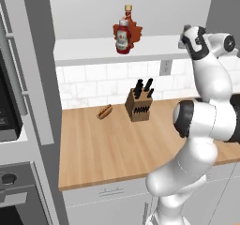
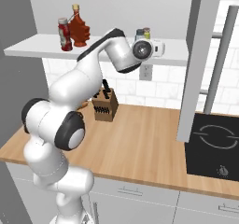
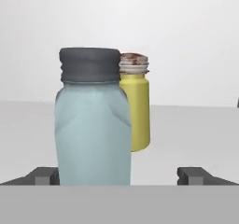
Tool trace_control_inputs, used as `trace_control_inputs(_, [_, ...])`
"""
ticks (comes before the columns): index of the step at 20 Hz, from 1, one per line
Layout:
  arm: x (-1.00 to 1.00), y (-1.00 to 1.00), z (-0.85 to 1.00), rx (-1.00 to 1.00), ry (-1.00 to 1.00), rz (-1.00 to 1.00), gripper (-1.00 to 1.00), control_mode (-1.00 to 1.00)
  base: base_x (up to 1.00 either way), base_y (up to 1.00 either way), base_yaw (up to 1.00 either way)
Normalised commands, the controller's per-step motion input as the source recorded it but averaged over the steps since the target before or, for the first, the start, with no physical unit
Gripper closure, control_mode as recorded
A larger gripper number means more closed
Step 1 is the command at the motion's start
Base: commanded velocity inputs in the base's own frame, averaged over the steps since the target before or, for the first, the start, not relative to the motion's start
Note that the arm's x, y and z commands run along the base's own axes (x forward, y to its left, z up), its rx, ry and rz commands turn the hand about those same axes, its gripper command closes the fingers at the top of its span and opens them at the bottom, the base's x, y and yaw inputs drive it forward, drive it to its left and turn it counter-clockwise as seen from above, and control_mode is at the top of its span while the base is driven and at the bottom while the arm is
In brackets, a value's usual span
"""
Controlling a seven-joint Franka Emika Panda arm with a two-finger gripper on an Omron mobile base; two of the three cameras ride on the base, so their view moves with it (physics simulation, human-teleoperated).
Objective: Put the shaker and condiment bottle from the counter next to their counterparts in the cabinet.
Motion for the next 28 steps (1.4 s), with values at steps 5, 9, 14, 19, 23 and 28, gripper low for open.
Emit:
trace_control_inputs(5, [-0.72,0.0,0.0,0.01,-0.03,-0.01,-1.0,-1.0,0.0,0.0,0.0])
trace_control_inputs(9, [-0.8,0.0,0.0,0.03,-0.05,0.0,-1.0,-1.0,0.0,0.0,0.0])
trace_control_inputs(14, [-1.0,0.0,0.0,0.08,-0.01,0.0,-1.0,-1.0,0.0,0.0,0.0])
trace_control_inputs(19, [-1.0,0.0,0.05,0.04,-0.01,0.0,-1.0,-1.0,0.0,0.0,0.0])
trace_control_inputs(23, [-1.0,0.0,0.0,0.05,0.0,0.0,-1.0,-1.0,0.0,0.0,0.0])
trace_control_inputs(28, [-1.0,0.0,0.03,0.08,0.01,0.0,-1.0,-1.0,0.0,0.0,0.0])
